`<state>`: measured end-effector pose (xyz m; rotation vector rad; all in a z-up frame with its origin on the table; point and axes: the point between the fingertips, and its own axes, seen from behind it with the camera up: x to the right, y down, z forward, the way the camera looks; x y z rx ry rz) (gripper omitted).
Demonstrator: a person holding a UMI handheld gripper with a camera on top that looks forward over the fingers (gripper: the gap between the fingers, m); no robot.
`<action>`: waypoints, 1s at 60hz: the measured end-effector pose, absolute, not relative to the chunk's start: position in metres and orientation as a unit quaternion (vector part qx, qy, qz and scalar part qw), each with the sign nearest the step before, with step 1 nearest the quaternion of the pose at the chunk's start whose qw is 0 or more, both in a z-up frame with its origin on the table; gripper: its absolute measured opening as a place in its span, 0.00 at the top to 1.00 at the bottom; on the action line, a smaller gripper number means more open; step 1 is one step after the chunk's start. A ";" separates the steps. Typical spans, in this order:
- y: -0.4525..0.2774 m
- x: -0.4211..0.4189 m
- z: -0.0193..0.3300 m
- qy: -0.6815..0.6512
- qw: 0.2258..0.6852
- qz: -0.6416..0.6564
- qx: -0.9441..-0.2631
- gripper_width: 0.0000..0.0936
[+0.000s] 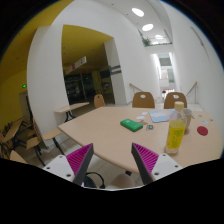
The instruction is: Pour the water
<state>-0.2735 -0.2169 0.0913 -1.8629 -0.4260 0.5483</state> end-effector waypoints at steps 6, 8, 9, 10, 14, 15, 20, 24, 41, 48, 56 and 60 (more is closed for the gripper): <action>-0.205 -0.249 0.100 -0.168 0.557 0.219 -0.783 0.11; -0.201 -0.238 0.103 -0.164 0.561 0.211 -0.783 0.11; -0.199 -0.231 0.104 -0.161 0.564 0.206 -0.783 0.11; -0.197 -0.224 0.105 -0.159 0.567 0.202 -0.783 0.11; -0.193 -0.200 0.109 -0.149 0.577 0.179 -0.783 0.11; -0.191 -0.193 0.110 -0.146 0.579 0.174 -0.783 0.11; -0.164 -0.169 0.111 -0.132 0.594 0.146 -0.780 0.11; -0.156 -0.148 0.116 -0.119 0.602 0.121 -0.780 0.12; -0.058 -0.109 0.096 -0.082 0.613 0.067 -0.783 0.12; -0.020 -0.113 0.081 -0.079 0.611 0.071 -0.785 0.17; -0.003 -0.123 0.066 -0.083 0.602 0.092 -0.789 0.44; 0.001 -0.116 0.065 -0.077 0.614 0.076 -0.782 0.50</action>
